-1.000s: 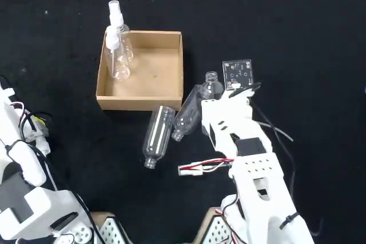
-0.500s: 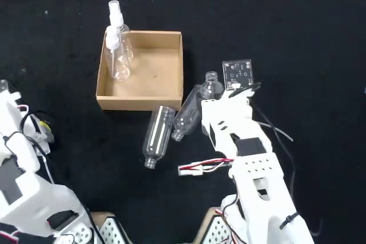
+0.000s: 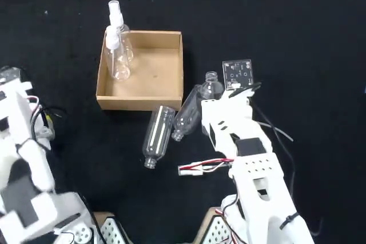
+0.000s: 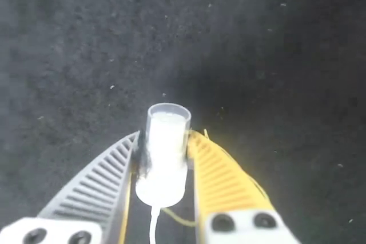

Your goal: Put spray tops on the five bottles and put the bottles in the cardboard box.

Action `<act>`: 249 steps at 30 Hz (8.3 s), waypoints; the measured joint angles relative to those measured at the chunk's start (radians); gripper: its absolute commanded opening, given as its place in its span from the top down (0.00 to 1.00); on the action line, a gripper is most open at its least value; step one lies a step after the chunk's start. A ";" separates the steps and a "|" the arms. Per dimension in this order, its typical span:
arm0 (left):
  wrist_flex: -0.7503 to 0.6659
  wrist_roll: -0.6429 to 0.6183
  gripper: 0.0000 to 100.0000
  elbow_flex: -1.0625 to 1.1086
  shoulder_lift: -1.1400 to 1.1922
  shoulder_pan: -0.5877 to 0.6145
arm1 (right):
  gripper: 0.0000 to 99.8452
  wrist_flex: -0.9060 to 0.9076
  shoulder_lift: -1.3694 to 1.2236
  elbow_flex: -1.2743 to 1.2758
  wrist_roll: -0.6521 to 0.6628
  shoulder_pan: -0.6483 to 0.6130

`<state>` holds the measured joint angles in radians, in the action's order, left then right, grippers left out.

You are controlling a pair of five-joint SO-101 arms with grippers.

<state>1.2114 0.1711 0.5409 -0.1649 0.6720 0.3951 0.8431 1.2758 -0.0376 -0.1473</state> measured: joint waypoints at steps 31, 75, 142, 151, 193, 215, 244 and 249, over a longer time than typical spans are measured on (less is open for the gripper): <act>-0.468 -0.413 0.97 0.002 -1.060 -0.545 | 0.99 -0.037 0.423 -0.052 0.002 -0.239; -0.861 -0.359 0.97 -0.176 -0.735 -1.105 | 0.99 -0.180 0.423 0.058 0.002 -0.241; -0.864 -0.321 0.75 0.872 -0.914 -0.075 | 0.99 -0.919 -0.410 -0.086 -0.041 -0.414; -0.965 -0.361 0.75 0.941 -0.914 -0.071 | 0.99 -1.313 -0.750 -0.153 -0.041 -0.425; -0.965 -0.362 0.75 0.941 -0.914 -0.071 | 0.99 -1.350 -1.315 -0.568 -0.041 -0.555; -0.965 -0.362 0.75 0.941 -0.914 -0.049 | 0.85 -1.307 -1.315 -0.568 -0.041 -0.559; -0.965 -0.362 0.75 0.941 -0.914 -0.034 | 0.77 -1.303 -1.315 -0.568 -0.041 -0.559; -0.965 -0.362 0.75 0.941 -0.914 -0.034 | 0.73 -1.303 -1.315 -0.568 -0.041 -0.577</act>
<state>0.2463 -0.1910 1.4814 -1.0794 0.6383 -0.9076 -0.4718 0.7081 -0.0790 -0.7242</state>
